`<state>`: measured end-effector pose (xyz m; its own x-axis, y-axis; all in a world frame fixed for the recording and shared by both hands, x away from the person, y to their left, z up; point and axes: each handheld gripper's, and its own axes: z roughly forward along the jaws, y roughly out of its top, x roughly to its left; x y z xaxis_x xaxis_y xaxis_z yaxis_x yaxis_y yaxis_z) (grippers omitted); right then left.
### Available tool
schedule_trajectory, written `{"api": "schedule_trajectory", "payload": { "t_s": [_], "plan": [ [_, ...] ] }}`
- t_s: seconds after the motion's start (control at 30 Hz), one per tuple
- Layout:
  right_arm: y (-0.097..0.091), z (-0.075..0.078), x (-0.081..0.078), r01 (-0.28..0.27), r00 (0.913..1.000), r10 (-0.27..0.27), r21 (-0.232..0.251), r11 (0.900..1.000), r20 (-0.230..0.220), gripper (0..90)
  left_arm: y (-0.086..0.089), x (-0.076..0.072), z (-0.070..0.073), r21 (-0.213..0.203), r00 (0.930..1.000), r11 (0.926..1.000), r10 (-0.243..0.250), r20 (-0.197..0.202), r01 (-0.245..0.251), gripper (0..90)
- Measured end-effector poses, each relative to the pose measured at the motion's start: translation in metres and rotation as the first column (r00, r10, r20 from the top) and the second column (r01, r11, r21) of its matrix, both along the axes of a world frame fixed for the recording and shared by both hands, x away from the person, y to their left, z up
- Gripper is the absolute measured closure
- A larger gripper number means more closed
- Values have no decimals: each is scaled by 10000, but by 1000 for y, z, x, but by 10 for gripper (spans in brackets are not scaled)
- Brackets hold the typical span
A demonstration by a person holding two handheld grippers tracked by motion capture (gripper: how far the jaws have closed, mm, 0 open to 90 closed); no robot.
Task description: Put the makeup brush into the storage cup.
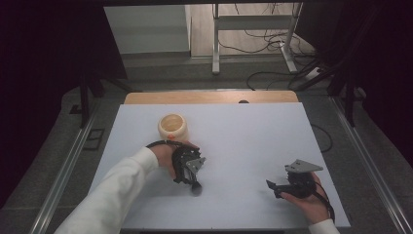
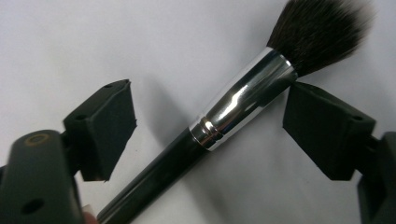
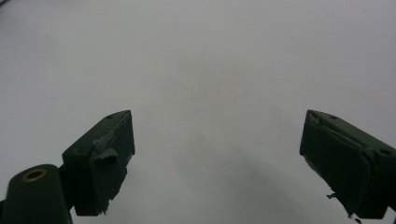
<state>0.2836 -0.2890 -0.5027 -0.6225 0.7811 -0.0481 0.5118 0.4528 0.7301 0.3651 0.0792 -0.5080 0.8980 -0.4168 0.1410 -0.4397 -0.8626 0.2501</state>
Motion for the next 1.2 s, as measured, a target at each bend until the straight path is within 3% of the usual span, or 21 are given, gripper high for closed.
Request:
{"api": "schedule_trajectory", "payload": {
  "t_s": [0.47, 0.57, 0.73, 1.2],
  "plan": [
    [1, 0, 0, -3, 10000, 3, -29, 10000, -9, 108, -1, 8, -2, 220, 9965, 9992, 356, -759, -340, 214],
    [0, 0, 0, -2, 10000, 2, -46, 10000, -13, 108, -1, 8, -2, 142, 9976, 9999, 30, -699, -20, 215],
    [0, -1, 0, 10, 10000, -10, -57, 10000, -31, 108, 1, 9, -1, 233, 9934, 9997, 88, -1146, -62, 294],
    [2, -1, 0, -27, 10000, 26, -102, 9999, -54, 108, 1, 13, -1, 234, 9890, 9990, -356, -1439, 394, 387]
  ]
}}
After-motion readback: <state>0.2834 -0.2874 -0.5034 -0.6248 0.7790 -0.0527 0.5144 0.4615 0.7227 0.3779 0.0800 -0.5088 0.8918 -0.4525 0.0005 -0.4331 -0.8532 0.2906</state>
